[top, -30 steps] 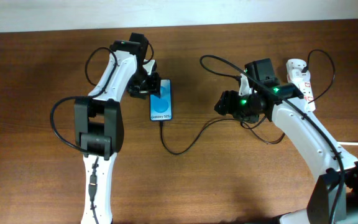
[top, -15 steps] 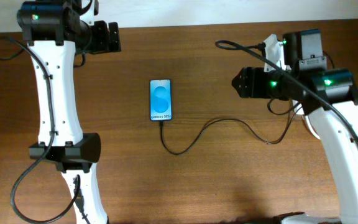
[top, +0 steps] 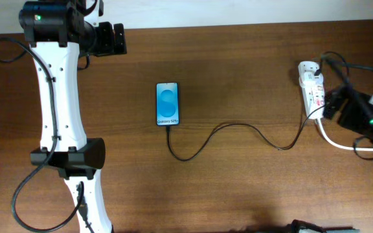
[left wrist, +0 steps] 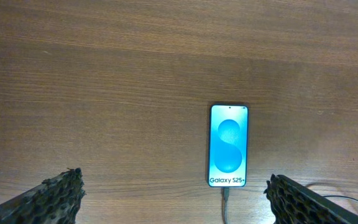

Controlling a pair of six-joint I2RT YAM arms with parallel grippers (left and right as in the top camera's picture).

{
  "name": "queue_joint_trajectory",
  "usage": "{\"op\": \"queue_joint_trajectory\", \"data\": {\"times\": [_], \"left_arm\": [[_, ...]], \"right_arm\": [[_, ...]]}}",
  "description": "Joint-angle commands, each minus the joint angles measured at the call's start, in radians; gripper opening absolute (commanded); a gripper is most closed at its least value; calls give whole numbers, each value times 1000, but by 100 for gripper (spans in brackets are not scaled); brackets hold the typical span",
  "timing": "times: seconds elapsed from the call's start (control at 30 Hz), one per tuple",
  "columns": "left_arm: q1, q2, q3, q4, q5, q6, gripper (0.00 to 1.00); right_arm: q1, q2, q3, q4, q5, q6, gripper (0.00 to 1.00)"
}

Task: Plug charger to phone and switch on socket
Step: 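Move the right gripper over the white power strip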

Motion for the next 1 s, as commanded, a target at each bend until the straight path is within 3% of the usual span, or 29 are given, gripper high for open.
{"op": "queue_joint_trajectory", "data": {"times": [0.0,0.23,0.37,0.6,0.97], "left_arm": [[3,-2,2,-1,-4,2,99],[3,-2,2,1,-8,2,99],[2,-2,2,2,-7,2,99],[2,-2,2,2,-7,2,99],[2,-2,2,2,-7,2,99]], "right_arm": [[-97,70,13,-16,-17,-14,99],[-339,252,13,79,-67,6,98],[-451,369,13,236,-147,11,99],[-455,629,14,482,-201,78,99],[-343,821,13,686,-163,9,100]]}}
